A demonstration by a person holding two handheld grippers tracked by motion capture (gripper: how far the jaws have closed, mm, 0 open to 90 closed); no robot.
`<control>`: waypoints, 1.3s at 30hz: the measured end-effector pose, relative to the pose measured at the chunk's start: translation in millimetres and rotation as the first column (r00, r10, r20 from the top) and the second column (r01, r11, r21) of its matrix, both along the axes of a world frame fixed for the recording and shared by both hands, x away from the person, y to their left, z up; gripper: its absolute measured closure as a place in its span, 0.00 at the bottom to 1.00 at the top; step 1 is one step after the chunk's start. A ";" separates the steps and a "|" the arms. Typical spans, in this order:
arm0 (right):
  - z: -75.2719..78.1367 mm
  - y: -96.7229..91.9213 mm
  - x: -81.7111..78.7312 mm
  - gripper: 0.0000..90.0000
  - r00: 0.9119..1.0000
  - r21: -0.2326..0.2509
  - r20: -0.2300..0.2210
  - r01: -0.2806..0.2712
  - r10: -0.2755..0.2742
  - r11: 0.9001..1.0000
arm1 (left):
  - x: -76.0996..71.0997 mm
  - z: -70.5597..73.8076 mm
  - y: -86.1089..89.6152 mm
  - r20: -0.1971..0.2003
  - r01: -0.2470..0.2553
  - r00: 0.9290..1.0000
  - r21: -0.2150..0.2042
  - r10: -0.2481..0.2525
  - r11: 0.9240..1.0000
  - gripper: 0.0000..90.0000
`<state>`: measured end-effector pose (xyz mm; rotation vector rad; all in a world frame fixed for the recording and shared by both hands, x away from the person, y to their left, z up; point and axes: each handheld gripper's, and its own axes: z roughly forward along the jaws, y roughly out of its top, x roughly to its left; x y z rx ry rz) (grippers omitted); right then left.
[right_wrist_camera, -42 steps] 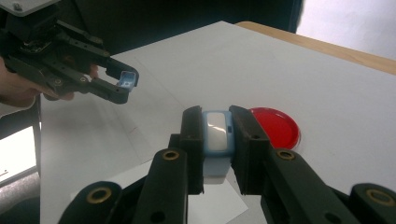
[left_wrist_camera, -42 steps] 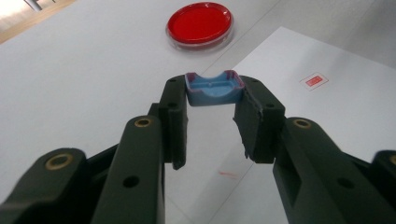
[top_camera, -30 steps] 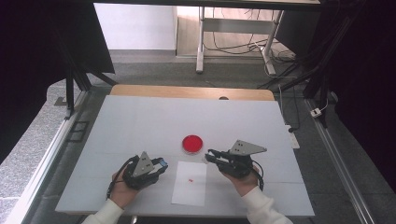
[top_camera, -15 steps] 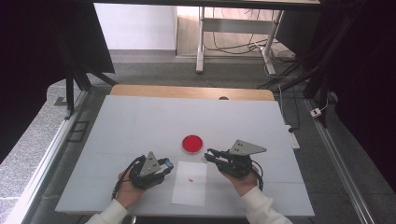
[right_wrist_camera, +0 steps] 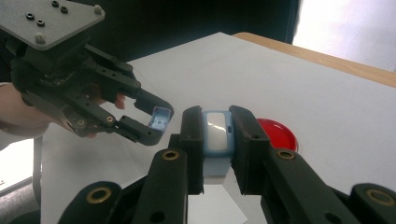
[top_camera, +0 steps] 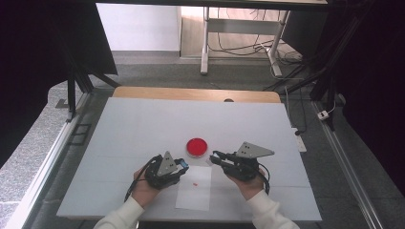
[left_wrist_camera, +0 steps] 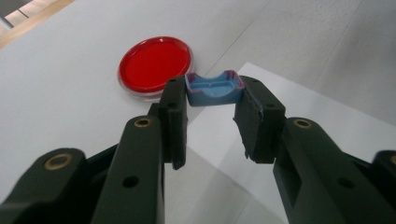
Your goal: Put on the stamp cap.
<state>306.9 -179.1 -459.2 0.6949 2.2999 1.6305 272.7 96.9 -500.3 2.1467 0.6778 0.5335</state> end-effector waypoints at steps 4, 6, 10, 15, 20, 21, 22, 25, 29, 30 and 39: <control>0.1 -0.1 0.3 0.84 1.000 0.004 0.001 0.002 -0.002 1.000 | 0.4 -0.4 -2.8 -0.001 -0.001 1.000 -0.012 0.001 1.000 0.71; 0.3 -0.2 0.6 0.84 1.000 0.005 0.000 0.004 -0.004 1.000 | 1.2 -0.4 -3.5 -0.001 0.000 1.000 -0.015 0.000 1.000 0.71; 0.4 0.2 0.7 0.84 1.000 0.006 -0.001 0.006 -0.006 1.000 | 1.8 -0.8 -5.6 0.000 0.003 1.000 -0.016 -0.003 1.000 0.71; -0.3 2.5 0.1 0.84 1.000 0.005 0.001 0.000 0.000 1.000 | 1.2 -1.4 -12.0 0.002 0.017 1.000 -0.009 -0.017 1.000 0.71; -0.4 4.3 -0.3 0.84 1.000 0.005 0.003 -0.005 0.005 1.000 | 1.3 -3.3 -18.2 -0.003 0.030 1.000 -0.005 -0.030 1.000 0.71; -0.4 4.5 -0.3 0.84 1.000 0.005 0.003 -0.005 0.004 1.000 | 1.3 -3.6 -19.1 -0.004 0.032 0.999 -0.004 -0.032 0.999 0.71; -0.5 4.7 -0.3 0.84 1.000 0.003 0.003 -0.005 0.005 1.000 | 1.3 -3.9 -20.1 -0.004 0.033 0.999 -0.004 -0.033 0.999 0.71; -0.6 5.1 -0.5 0.84 1.000 0.005 0.003 -0.003 0.003 1.000 | 1.5 -4.5 -22.7 -0.004 0.037 0.999 -0.002 -0.037 0.999 0.71; -0.3 5.3 -0.8 0.84 1.000 0.007 0.008 -0.001 0.001 1.000 | 2.1 -5.6 -26.2 -0.006 0.040 0.999 -0.002 -0.040 0.999 0.71; -0.3 5.4 -0.8 0.84 1.000 0.006 0.008 -0.002 0.002 1.000 | 2.2 -5.7 -26.8 -0.006 0.041 0.999 0.000 -0.041 0.999 0.71; 0.2 8.3 -2.4 0.84 1.000 0.009 0.011 -0.006 0.006 1.000 | 2.7 -8.0 -33.7 -0.011 0.050 0.999 -0.001 -0.050 0.999 0.71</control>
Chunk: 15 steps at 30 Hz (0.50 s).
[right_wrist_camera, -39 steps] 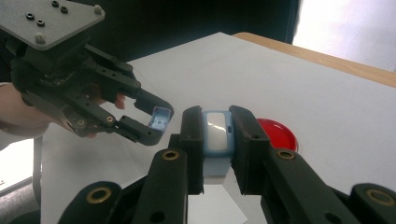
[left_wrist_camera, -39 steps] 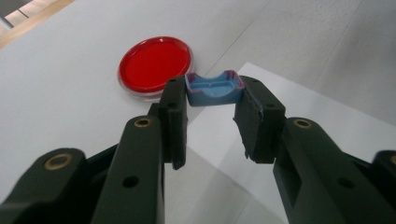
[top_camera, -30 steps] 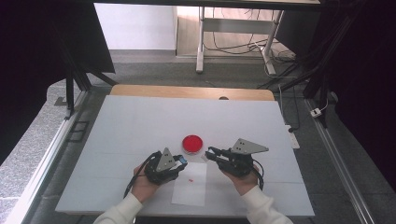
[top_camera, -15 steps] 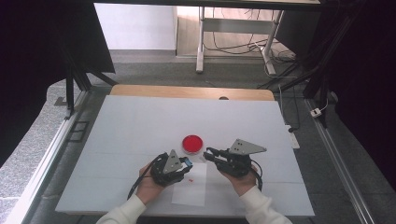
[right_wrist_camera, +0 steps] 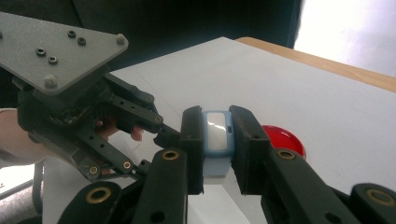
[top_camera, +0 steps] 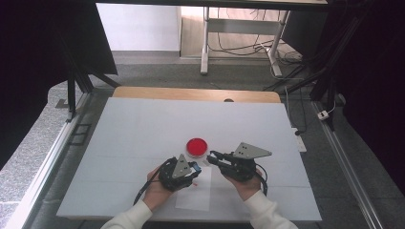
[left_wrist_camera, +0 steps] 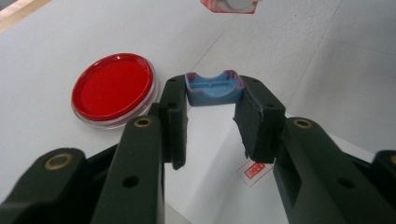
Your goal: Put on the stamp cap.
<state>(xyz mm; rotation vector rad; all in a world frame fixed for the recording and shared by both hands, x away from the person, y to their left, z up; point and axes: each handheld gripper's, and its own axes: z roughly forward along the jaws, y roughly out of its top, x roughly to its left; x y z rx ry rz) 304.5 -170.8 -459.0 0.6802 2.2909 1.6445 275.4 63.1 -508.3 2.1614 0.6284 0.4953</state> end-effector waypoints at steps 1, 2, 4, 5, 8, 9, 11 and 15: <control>-0.1 0.4 0.1 0.84 1.000 0.001 0.001 0.000 0.000 1.000 | 0.2 -0.1 -0.1 0.000 0.002 1.000 0.005 -0.002 1.000 0.71; -0.3 0.9 0.2 0.84 1.000 0.003 0.000 0.000 0.000 1.000 | 0.4 -0.5 -0.7 0.000 -0.001 1.000 0.000 0.001 1.000 0.71; -0.9 2.2 0.1 0.84 1.000 0.000 -0.003 -0.003 0.003 1.000 | 0.7 -0.7 -1.6 -0.001 0.002 1.000 0.006 -0.002 1.000 0.71; -1.2 3.0 -0.1 0.84 1.000 0.000 -0.003 -0.006 0.006 1.000 | 0.6 -0.8 -2.1 0.001 0.001 1.000 0.011 -0.001 1.000 0.71; -1.9 5.8 -1.2 0.84 1.000 -0.001 -0.004 -0.009 0.009 1.000 | 0.1 -1.5 -4.3 0.010 -0.001 1.000 0.022 0.001 1.000 0.71; -2.0 6.7 -1.8 0.84 1.000 0.000 -0.004 -0.008 0.008 1.000 | -0.2 -1.6 -4.8 0.016 -0.002 1.000 0.027 0.001 1.000 0.71; -2.3 8.4 -2.5 0.84 1.000 -0.003 -0.002 -0.001 0.001 1.000 | -0.8 -1.5 -5.3 0.017 0.000 1.000 0.026 0.000 1.000 0.71; -4.1 12.9 -4.4 0.84 1.000 -0.007 -0.009 0.013 -0.013 1.000 | -1.0 -1.2 -4.8 0.022 -0.005 1.000 0.026 0.004 1.000 0.71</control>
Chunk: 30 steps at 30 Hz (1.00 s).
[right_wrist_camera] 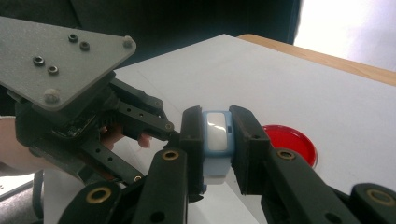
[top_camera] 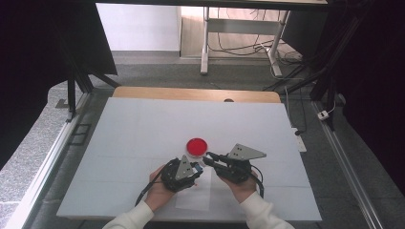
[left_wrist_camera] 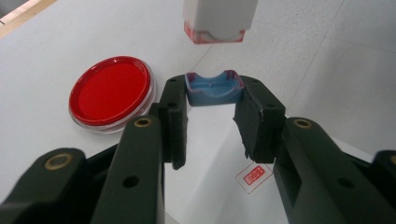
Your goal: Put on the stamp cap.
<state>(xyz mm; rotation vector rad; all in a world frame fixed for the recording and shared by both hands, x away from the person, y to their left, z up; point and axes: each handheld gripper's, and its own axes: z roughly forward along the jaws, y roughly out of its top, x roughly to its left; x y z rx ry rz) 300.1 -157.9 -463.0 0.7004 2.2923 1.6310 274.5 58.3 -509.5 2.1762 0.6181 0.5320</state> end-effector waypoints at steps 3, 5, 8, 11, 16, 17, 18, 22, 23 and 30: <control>-1.0 3.3 -1.4 0.84 1.000 0.007 -0.009 0.003 -0.003 1.000 | -0.4 0.5 0.6 0.005 -0.002 1.000 0.002 0.002 1.000 0.71; -1.2 5.0 -2.8 0.84 1.000 0.006 -0.010 0.005 -0.005 1.000 | -0.9 0.8 0.6 0.007 -0.002 1.000 -0.001 0.002 1.000 0.71; -1.8 6.6 -3.7 0.84 1.000 0.009 -0.011 0.014 -0.014 1.000 | -1.4 1.0 0.5 0.010 -0.001 1.000 -0.002 0.001 1.000 0.71; -3.1 8.4 -3.6 0.84 0.999 0.003 -0.019 0.031 -0.031 1.000 | -1.5 1.2 0.6 0.015 -0.002 1.000 0.001 0.002 1.000 0.71; -4.7 9.5 -3.9 0.84 0.999 0.004 -0.027 0.034 -0.034 0.999 | -1.6 1.3 0.6 0.017 -0.003 1.000 0.000 0.003 1.000 0.71; -4.8 9.8 -4.1 0.84 0.999 0.004 -0.027 0.034 -0.034 0.999 | -1.7 1.2 0.4 0.018 -0.003 1.000 0.000 0.003 1.000 0.71; -4.9 10.0 -4.2 0.84 0.999 0.004 -0.028 0.034 -0.034 0.999 | -1.8 1.1 0.2 0.017 -0.001 1.000 0.001 0.001 1.000 0.71; -6.1 11.7 -4.4 0.84 0.998 0.003 -0.035 0.045 -0.045 0.999 | -1.9 1.3 0.2 0.018 -0.001 1.000 0.000 0.001 1.000 0.71; -6.3 12.0 -4.5 0.84 0.998 0.002 -0.037 0.046 -0.046 0.999 | -1.9 1.3 0.3 0.019 -0.003 1.000 -0.001 0.003 1.000 0.71; -7.8 13.9 -5.6 0.84 0.998 0.000 -0.042 0.046 -0.046 0.999 | -2.5 1.6 0.2 0.025 -0.006 1.000 0.000 0.006 1.000 0.71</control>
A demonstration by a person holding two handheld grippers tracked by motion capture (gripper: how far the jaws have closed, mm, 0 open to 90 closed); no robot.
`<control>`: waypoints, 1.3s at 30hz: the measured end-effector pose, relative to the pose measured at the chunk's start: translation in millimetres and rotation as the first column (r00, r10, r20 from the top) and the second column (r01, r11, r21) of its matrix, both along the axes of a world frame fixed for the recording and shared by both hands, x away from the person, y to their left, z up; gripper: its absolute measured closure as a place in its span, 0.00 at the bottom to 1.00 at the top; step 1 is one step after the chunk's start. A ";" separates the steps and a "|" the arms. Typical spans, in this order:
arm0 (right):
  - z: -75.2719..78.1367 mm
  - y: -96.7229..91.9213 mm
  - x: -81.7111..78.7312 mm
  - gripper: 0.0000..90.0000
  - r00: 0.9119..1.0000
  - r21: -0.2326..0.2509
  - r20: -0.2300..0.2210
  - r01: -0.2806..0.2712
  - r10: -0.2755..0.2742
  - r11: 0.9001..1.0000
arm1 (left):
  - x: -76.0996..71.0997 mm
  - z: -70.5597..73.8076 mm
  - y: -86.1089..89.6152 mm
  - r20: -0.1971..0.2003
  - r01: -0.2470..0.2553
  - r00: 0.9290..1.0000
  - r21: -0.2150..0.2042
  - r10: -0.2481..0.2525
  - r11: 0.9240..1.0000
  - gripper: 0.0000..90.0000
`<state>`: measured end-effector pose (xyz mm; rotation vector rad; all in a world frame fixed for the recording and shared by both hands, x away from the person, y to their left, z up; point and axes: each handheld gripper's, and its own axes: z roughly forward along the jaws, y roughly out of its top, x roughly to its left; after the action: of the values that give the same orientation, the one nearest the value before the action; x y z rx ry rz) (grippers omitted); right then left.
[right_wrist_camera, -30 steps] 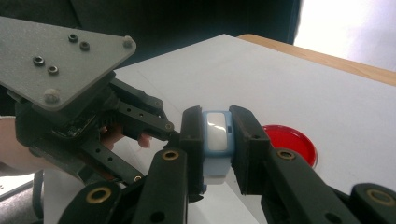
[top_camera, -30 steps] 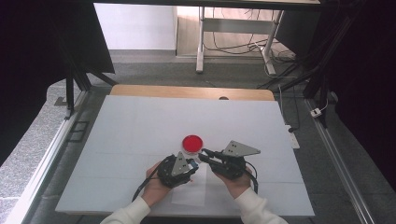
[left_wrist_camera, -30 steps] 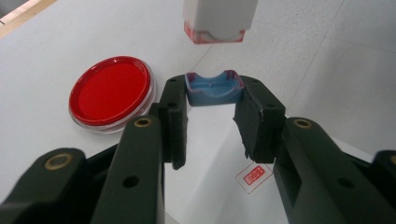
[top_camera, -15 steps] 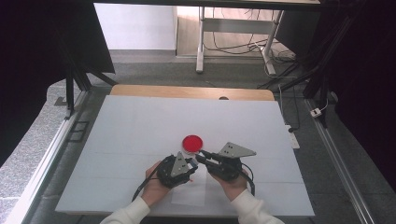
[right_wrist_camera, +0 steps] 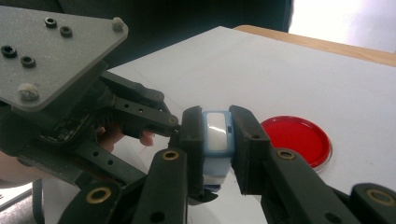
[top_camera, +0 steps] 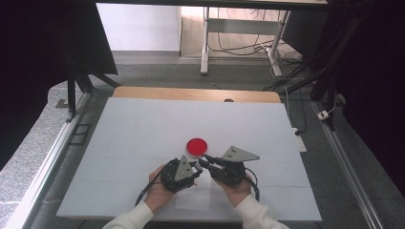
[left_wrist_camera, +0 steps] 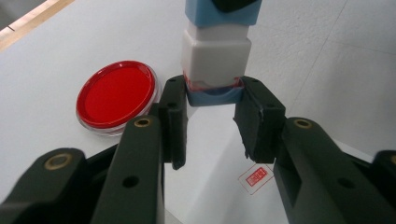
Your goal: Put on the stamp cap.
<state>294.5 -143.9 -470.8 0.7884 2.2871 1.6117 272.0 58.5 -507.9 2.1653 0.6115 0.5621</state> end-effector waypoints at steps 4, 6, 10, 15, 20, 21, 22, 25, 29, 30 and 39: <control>-0.2 0.5 -0.7 0.84 1.000 0.001 -0.001 0.002 -0.002 1.000 | -0.5 0.4 0.0 0.004 -0.002 1.000 -0.003 0.002 1.000 0.71; -0.3 0.6 -1.4 0.84 1.000 0.000 -0.006 0.005 -0.005 1.000 | -0.6 0.5 0.1 0.006 -0.004 1.000 -0.003 0.004 1.000 0.71; -0.2 0.7 -2.2 0.84 1.000 0.002 -0.009 0.018 -0.018 1.000 | -1.0 0.3 -0.4 0.009 -0.006 1.000 -0.001 0.006 1.000 0.71; -0.3 0.7 -3.0 0.84 0.999 0.004 -0.009 0.031 -0.031 1.000 | -1.4 0.0 -0.9 0.014 -0.009 1.000 0.004 0.009 1.000 0.71; -0.6 0.8 -3.3 0.84 0.999 0.005 -0.012 0.038 -0.038 0.999 | -1.5 -0.6 -1.3 0.015 -0.012 1.000 0.004 0.012 1.000 0.71; -0.7 0.7 -3.5 0.84 0.999 0.005 -0.014 0.040 -0.040 0.999 | -1.5 -0.7 -1.3 0.015 -0.012 1.000 0.004 0.012 1.000 0.71; -0.8 0.8 -3.5 0.84 0.999 0.007 -0.016 0.042 -0.041 0.999 | -1.5 -0.7 -1.4 0.014 -0.011 1.000 0.004 0.011 1.000 0.71; -0.1 -0.9 -4.6 0.84 0.998 0.020 0.005 0.060 -0.060 0.998 | -1.7 -0.6 -1.3 0.014 -0.004 1.000 0.006 0.004 1.000 0.71; -1.1 -0.6 -3.1 0.84 0.999 0.011 -0.016 0.050 -0.050 0.999 | -1.7 -0.8 -1.6 0.015 -0.008 1.000 0.008 0.008 1.000 0.71; -1.7 0.1 -3.0 0.84 0.999 0.005 -0.018 0.047 -0.047 0.999 | -1.5 -1.0 -1.7 0.015 -0.011 1.000 0.010 0.011 1.000 0.71; -3.1 0.6 -1.8 0.84 0.997 0.005 -0.045 0.068 -0.067 0.998 | -1.4 -1.4 -2.0 0.015 -0.009 1.000 0.016 0.009 1.000 0.71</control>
<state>292.7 -143.3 -473.8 0.9027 2.2610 1.5886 270.6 56.5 -509.2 2.1726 0.6111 0.5893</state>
